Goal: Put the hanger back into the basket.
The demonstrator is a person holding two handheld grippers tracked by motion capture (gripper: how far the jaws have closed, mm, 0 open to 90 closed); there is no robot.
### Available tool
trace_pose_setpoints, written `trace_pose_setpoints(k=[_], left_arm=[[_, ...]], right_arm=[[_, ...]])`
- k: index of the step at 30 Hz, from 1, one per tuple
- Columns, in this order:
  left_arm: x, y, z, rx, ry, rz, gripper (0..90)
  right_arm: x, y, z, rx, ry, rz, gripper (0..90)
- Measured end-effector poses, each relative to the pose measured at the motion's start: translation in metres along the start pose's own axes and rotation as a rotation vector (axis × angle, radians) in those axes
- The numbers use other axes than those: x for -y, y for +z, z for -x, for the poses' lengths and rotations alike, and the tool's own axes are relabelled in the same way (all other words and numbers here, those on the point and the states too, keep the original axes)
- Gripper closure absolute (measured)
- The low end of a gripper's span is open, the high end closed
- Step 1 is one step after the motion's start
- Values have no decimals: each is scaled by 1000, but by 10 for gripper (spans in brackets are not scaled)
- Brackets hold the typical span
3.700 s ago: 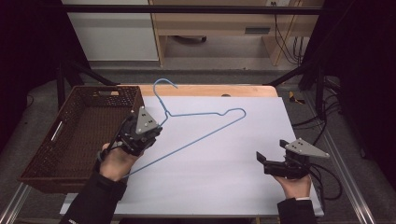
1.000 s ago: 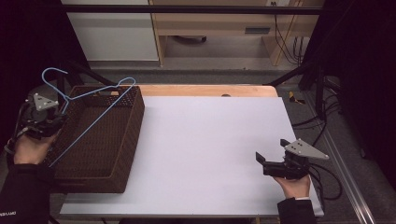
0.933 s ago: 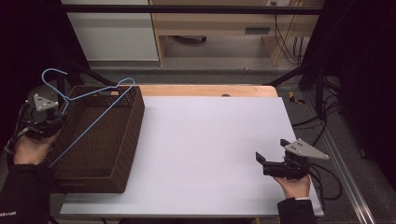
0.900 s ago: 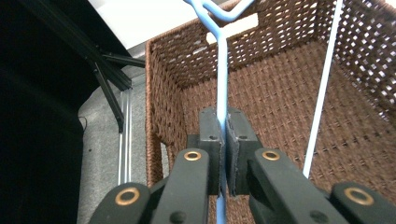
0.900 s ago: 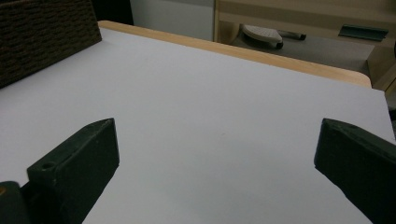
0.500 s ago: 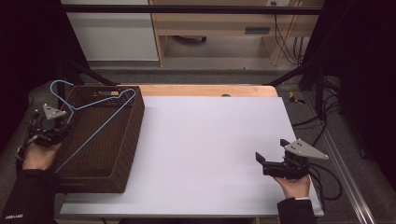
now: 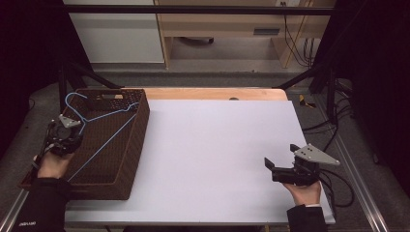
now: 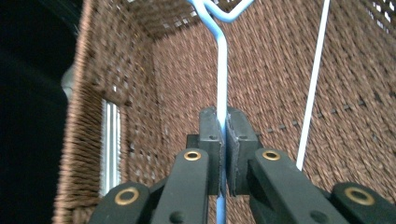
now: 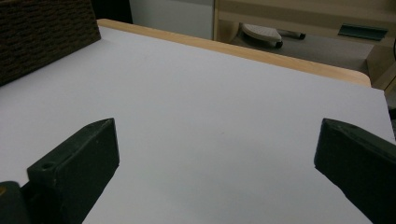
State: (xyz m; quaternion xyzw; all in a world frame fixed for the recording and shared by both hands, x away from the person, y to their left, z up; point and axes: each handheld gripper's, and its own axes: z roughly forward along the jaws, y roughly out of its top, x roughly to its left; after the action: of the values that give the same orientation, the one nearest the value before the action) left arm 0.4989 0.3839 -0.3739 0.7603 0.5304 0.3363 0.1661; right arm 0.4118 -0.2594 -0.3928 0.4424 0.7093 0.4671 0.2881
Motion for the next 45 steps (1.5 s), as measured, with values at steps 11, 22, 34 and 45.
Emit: trace_pose_setpoints(k=[11,22,34,45], left_arm=[[0,-11,-6,72,-43,35,695],[4,-65,10,217,-88,307,417],[9,-93,56,406,-97,477,189],[19,-95,98,506,-50,557,145]], right_arm=[[0,-1,0,-2,6,4,5],[-1,-2,0,-1,5,12,5],[-1,-4,0,-12,8,34,5],[-2,-5,0,-30,0,47,5]])
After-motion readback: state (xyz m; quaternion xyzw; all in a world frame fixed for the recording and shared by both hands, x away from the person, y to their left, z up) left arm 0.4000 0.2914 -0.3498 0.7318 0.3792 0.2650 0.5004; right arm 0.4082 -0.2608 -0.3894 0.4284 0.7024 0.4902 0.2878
